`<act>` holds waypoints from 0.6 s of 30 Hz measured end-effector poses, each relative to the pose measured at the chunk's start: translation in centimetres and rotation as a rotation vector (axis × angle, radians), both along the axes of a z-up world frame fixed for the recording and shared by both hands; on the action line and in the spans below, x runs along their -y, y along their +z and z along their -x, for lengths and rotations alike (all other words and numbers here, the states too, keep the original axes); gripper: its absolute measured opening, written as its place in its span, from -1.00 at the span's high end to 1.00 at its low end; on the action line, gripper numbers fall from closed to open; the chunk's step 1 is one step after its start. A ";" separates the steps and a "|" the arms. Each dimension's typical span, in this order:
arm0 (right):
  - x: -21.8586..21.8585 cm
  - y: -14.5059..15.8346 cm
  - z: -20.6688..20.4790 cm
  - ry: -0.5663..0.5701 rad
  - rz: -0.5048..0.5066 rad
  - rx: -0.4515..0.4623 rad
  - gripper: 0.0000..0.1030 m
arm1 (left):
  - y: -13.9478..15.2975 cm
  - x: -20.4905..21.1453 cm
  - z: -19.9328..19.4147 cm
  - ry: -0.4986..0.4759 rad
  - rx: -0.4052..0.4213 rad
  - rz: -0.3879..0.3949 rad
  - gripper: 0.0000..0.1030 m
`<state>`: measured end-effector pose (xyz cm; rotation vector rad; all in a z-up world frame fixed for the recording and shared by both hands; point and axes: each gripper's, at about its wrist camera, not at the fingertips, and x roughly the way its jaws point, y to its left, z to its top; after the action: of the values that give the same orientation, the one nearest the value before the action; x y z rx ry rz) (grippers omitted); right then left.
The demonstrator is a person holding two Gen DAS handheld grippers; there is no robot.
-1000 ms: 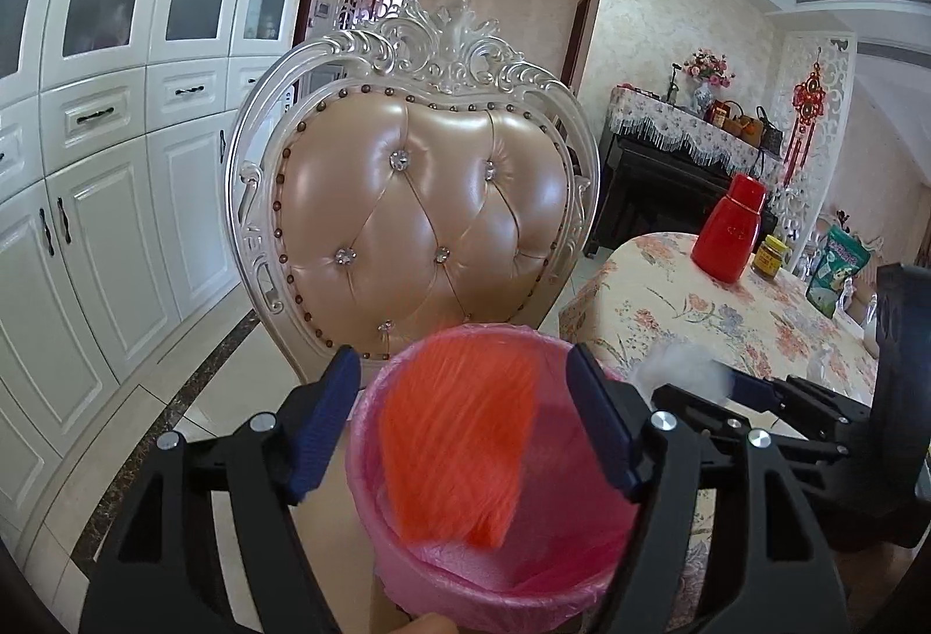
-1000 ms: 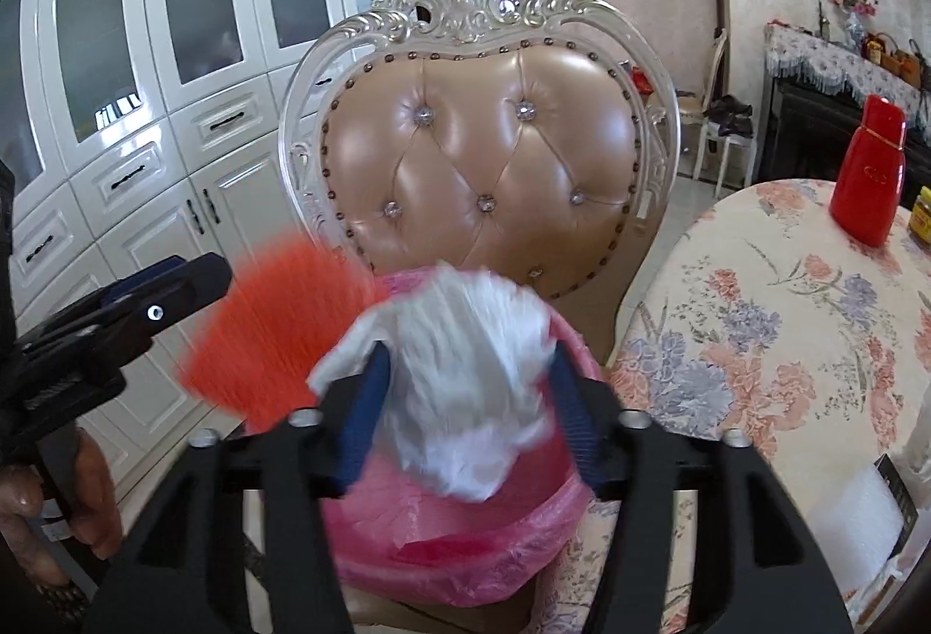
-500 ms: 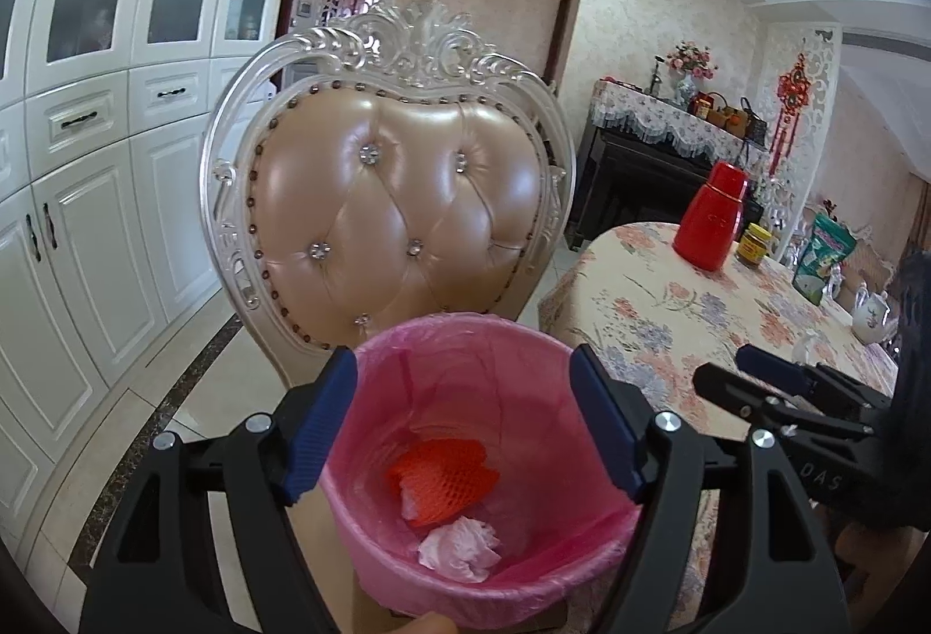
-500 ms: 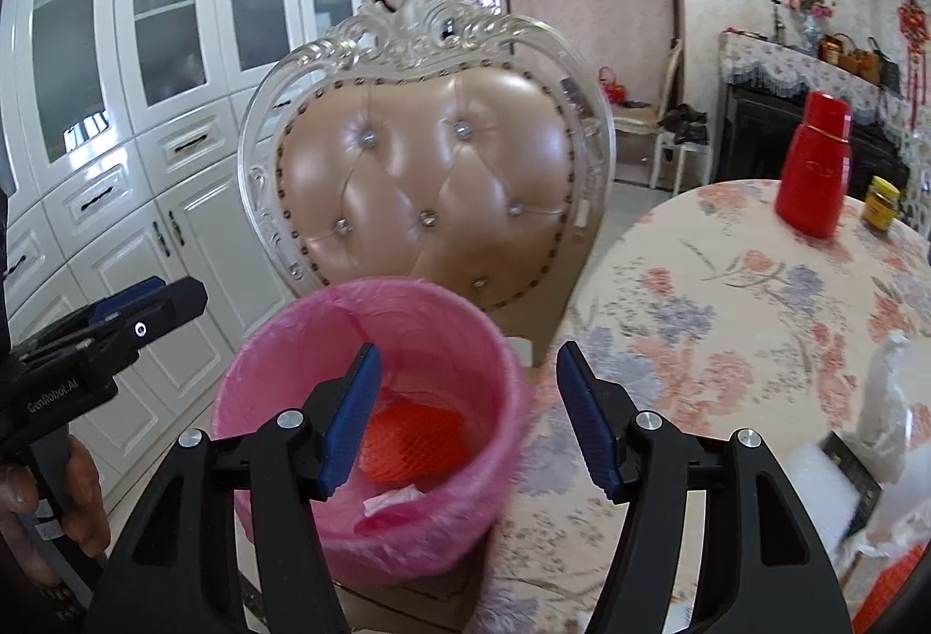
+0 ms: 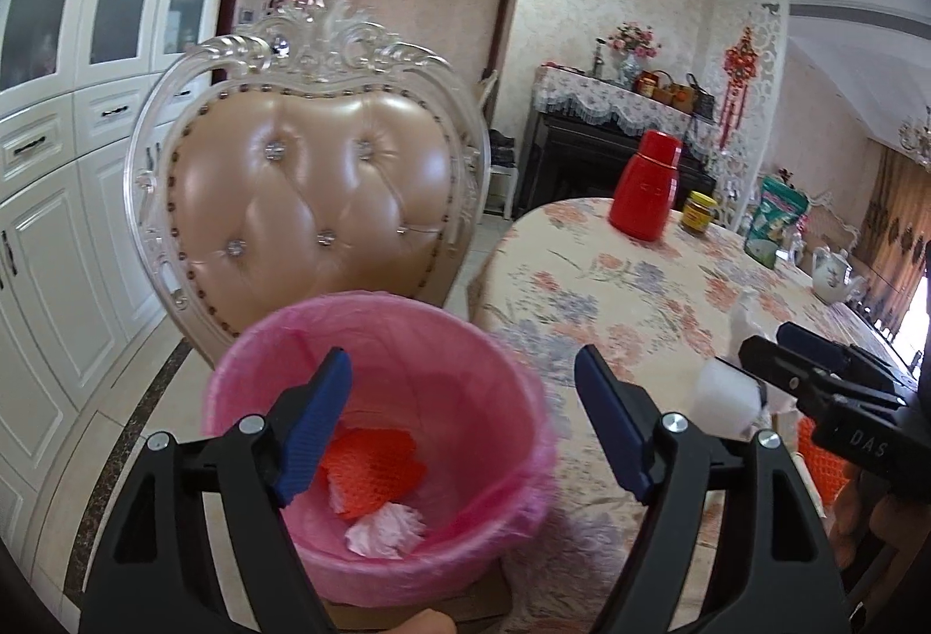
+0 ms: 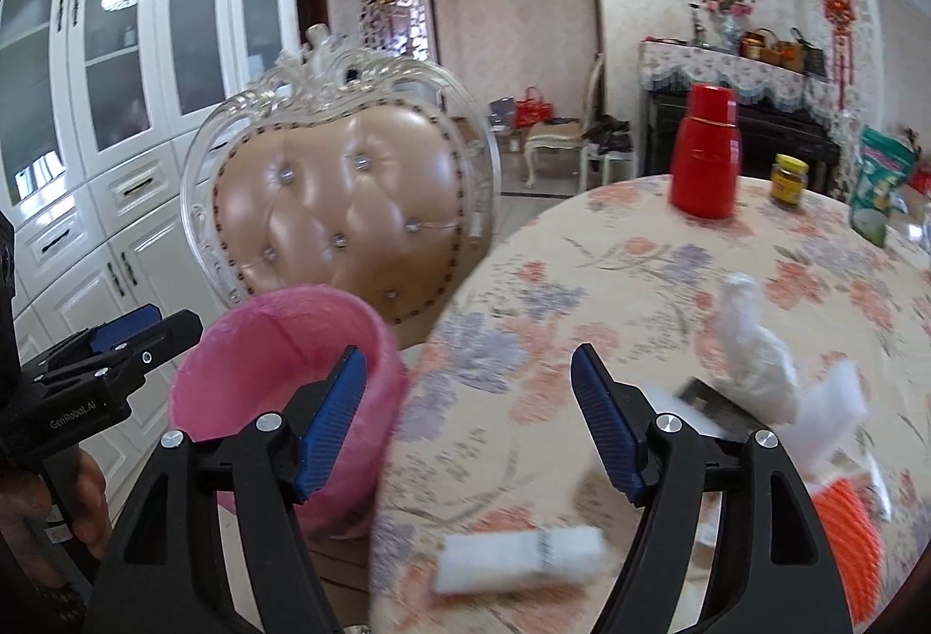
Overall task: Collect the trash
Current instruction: 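Move both tools back over the table toward the remaining trash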
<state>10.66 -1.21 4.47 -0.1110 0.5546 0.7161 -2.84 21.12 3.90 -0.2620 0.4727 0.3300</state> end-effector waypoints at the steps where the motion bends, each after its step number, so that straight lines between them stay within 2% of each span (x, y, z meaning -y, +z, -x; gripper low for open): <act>1: 0.7 0.0 0.0 -0.012 -0.002 -0.001 -0.39 | 0.0 0.7 -0.2 -0.014 0.000 -0.001 -0.48; 18: 12.6 -1.6 -1.1 -0.204 -0.009 -0.034 -0.43 | -1.2 8.1 -3.3 -0.158 -0.035 -0.006 -0.48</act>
<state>11.74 -13.83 2.83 -0.0331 0.5863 0.5224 0.42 12.98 2.70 -0.2121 0.5237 0.1818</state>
